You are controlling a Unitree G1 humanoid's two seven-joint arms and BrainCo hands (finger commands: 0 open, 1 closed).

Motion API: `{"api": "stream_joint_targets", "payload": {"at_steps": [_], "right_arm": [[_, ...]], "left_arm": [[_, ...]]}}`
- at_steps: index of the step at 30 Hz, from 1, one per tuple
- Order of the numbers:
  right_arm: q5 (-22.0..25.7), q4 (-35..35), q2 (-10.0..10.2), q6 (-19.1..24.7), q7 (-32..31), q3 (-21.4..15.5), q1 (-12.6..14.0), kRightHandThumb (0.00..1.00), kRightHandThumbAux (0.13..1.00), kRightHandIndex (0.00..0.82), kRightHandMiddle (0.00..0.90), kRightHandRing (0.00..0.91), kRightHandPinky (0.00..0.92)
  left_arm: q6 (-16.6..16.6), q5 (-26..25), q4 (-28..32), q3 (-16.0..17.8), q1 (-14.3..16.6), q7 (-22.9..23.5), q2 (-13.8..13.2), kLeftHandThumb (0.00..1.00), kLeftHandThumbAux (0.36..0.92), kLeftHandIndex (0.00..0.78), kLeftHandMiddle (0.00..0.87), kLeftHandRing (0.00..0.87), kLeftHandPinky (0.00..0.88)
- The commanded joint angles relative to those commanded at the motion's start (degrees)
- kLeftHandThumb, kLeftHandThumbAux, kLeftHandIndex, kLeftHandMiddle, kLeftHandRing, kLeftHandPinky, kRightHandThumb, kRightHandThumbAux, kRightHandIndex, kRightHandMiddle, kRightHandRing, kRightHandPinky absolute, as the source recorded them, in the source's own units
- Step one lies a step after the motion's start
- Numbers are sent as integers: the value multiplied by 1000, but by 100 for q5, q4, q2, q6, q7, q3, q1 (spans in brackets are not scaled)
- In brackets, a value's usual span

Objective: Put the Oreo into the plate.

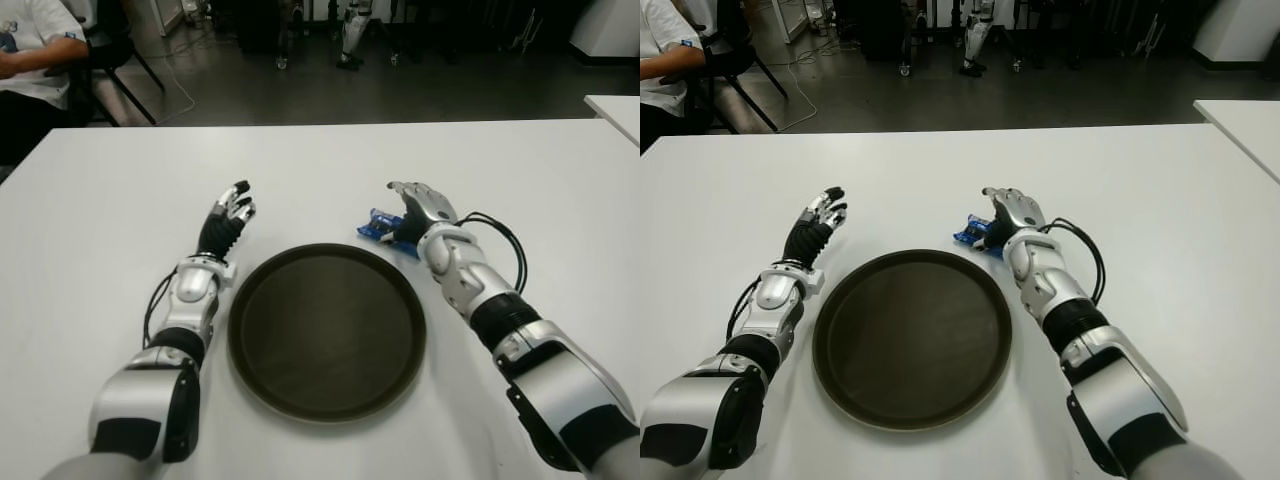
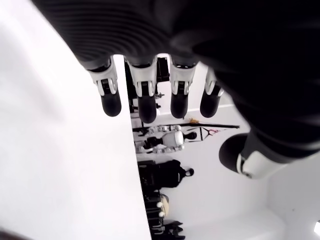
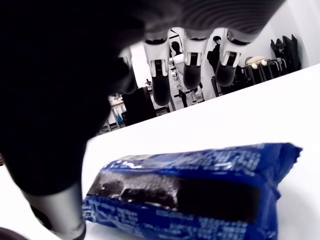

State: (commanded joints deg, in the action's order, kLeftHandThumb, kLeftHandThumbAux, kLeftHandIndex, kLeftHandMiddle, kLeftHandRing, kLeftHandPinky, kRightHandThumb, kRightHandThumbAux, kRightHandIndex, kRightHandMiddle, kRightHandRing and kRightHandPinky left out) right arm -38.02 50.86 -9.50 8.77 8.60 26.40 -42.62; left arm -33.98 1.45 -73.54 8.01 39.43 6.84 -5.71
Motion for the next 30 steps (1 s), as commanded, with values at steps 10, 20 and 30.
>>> {"api": "stream_joint_targets", "payload": {"at_steps": [10,20,30], "right_arm": [[78,100,35,-135,214,-54,13,0,774,87,66,76,120],[178,301,99,-199,319,-144,-23,0,766,90,77,90,127],[293,863,187,-412,516,-232,-150,0,772,124,109,127,175]], "left_arm": [[-43,18,15,-4,-30,-100,2,138,533,38,107,83,79],[47,-11,22,8,-14,-81,7,150,531,38,103,82,83],[52,8,37,-10,-33,-144,-4,154,535,41,103,81,75]]}}
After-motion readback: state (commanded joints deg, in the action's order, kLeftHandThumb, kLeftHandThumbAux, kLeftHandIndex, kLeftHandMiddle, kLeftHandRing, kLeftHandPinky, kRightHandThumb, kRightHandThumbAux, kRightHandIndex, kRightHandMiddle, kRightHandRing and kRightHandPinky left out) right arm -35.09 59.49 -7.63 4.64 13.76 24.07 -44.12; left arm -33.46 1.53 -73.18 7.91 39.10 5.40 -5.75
